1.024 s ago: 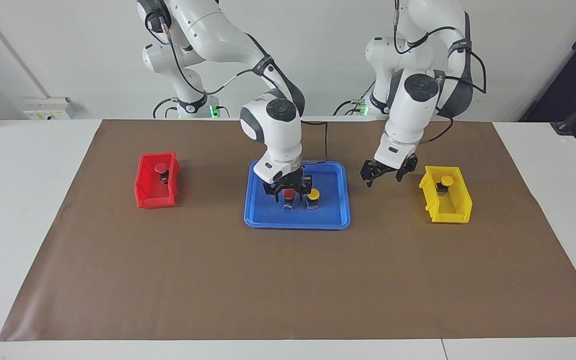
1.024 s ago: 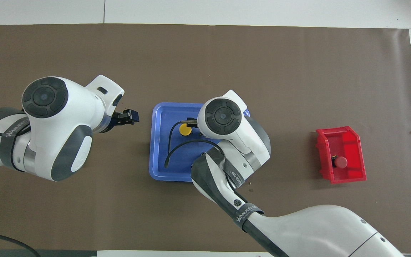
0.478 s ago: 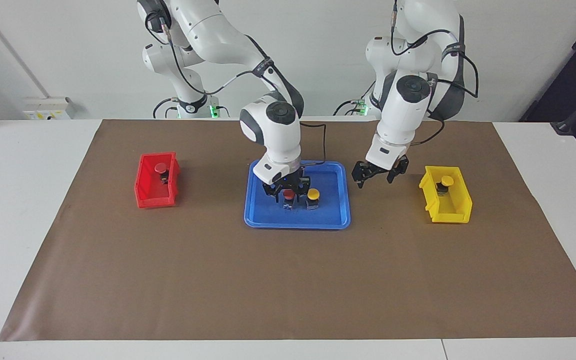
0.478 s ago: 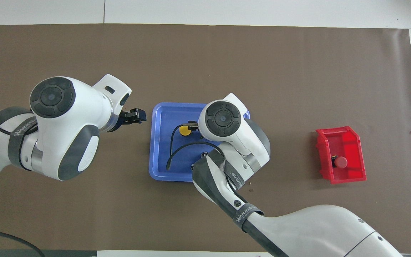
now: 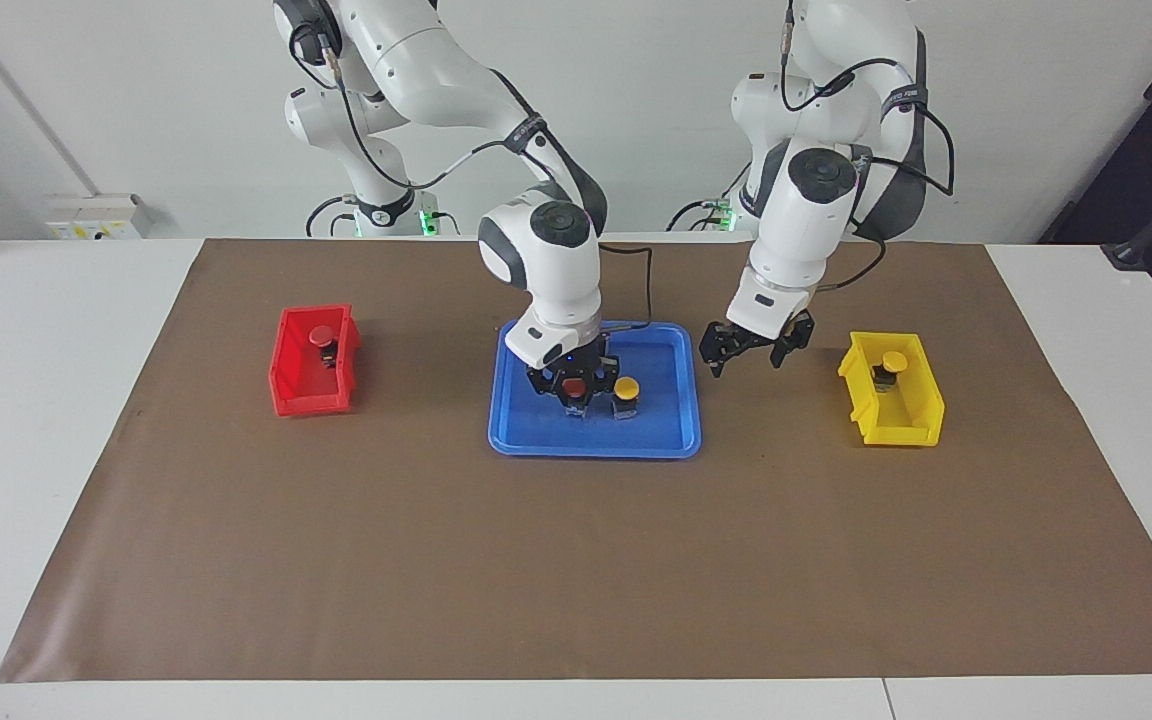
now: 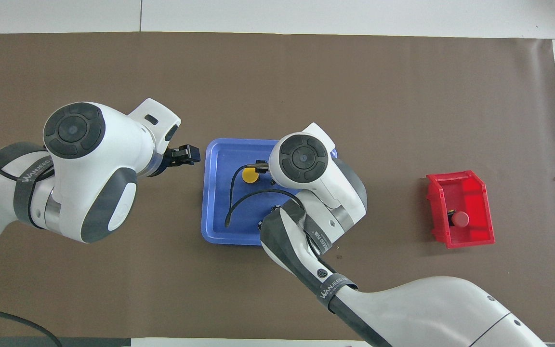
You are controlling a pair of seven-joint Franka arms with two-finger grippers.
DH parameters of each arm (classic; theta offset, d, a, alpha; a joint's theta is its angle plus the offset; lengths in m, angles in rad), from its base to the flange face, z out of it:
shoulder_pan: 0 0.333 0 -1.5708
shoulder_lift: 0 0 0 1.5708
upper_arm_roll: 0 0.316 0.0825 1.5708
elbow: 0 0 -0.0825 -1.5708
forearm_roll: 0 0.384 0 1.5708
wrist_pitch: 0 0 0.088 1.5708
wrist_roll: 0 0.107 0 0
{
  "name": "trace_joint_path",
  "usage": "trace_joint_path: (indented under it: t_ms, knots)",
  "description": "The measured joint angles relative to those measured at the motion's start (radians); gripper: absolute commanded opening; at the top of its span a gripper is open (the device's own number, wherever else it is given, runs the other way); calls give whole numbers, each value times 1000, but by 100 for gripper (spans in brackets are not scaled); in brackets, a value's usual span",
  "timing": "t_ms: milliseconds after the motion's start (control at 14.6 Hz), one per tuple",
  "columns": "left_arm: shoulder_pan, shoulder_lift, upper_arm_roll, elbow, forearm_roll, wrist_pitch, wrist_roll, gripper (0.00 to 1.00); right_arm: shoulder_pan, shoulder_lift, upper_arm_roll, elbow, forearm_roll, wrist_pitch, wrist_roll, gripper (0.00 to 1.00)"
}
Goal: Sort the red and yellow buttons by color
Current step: 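Grasp the red button with the right gripper while the left gripper reaches yellow, then lift yellow with the left gripper while the right gripper carries red to bin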
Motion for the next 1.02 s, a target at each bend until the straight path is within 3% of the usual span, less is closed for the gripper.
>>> trace_joint_path:
  t_ms: [273,614,819,1024]
  knots:
    - [-55,23,1,36,-2,0,-23,100,-95,-76,-8,42,3,-161,-169,17]
    - [-221,226,0,181,-2,3,-206,100,-379,-306,-12,10,37,-402,-576,19]
    - [-275,289,0,208,0,15,-255,99,-569,-416,-16,-125,72,-392,-778,19]
    - [-281,296,2,211,0,22,-276,95,-690,-460,-18,-301,127,-261,-883,19]
